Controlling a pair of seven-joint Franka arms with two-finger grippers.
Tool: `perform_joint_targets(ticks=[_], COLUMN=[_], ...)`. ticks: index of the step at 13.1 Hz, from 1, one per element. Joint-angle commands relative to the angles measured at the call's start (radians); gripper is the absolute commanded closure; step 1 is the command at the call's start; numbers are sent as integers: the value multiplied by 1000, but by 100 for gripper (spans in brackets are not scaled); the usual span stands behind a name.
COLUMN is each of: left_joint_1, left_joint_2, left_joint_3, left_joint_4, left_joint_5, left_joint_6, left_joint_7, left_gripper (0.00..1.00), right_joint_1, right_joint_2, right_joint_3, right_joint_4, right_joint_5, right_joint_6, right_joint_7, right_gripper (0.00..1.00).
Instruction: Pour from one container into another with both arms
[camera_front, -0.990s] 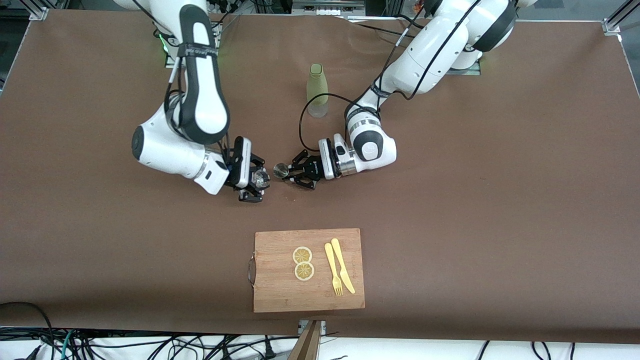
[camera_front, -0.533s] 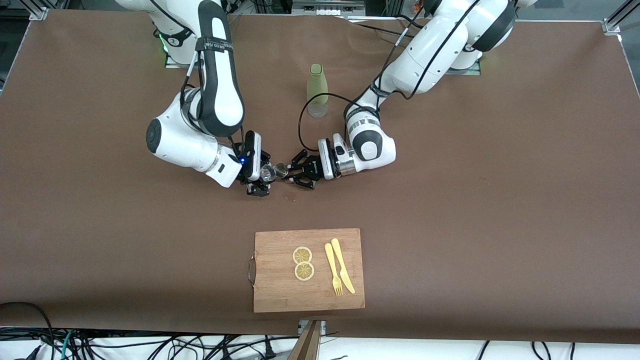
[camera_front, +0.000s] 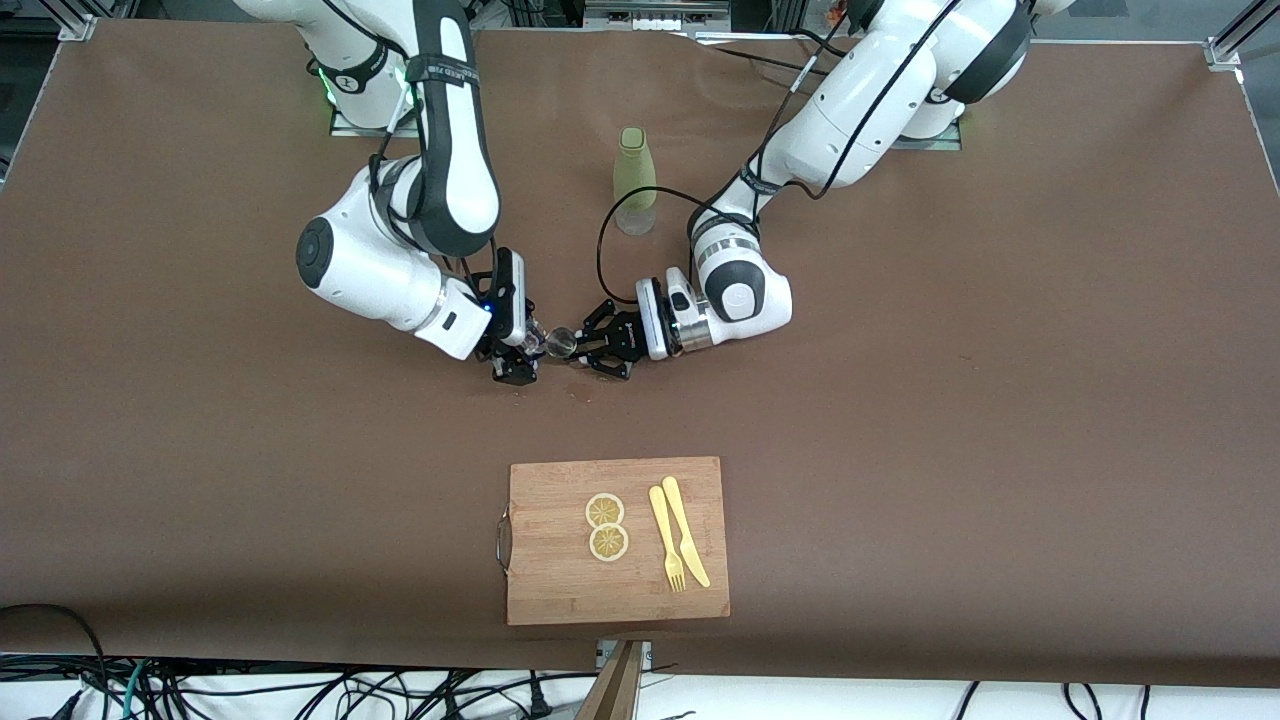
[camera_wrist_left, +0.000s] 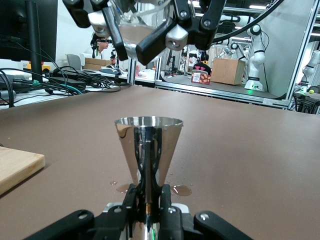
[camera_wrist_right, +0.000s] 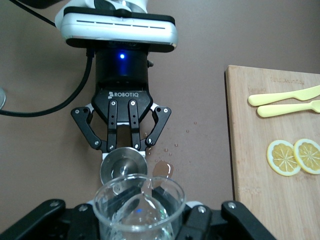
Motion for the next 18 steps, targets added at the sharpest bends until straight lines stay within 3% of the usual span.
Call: perform_joint_targets(ticks=[1, 3, 7, 9, 16, 18], left_joint_1=[-10, -10, -10, -12, -12, -12], left_joint_2=[5, 6, 6, 3, 2, 2], left_joint_3=[1, 1, 1, 1, 1, 1], left_joint_4=[24, 24, 26, 29, 29, 29], left_joint_5=[-38, -38, -38, -38, -38, -38], left_joint_6=[19, 21, 24, 42, 47, 47], left_joint_7=[5, 0, -2, -21, -41, -45], left_gripper=[100, 100, 100, 100, 100, 100], right_joint_1=[54, 81, 83, 95, 189, 193], right_joint_2=[35, 68, 89, 129, 275, 292], right_joint_3=[-61, -107, -115, -158, -277, -287], right_joint_4=[-15, -6, 8, 40, 53, 54], right_joint_5=[-13, -28, -24, -21, 102, 105], right_joint_6=[12, 10, 6, -2, -97, -110], right_joint_7=[-10, 2, 25, 63, 158, 168], right_gripper=[80, 80, 80, 80, 79, 79])
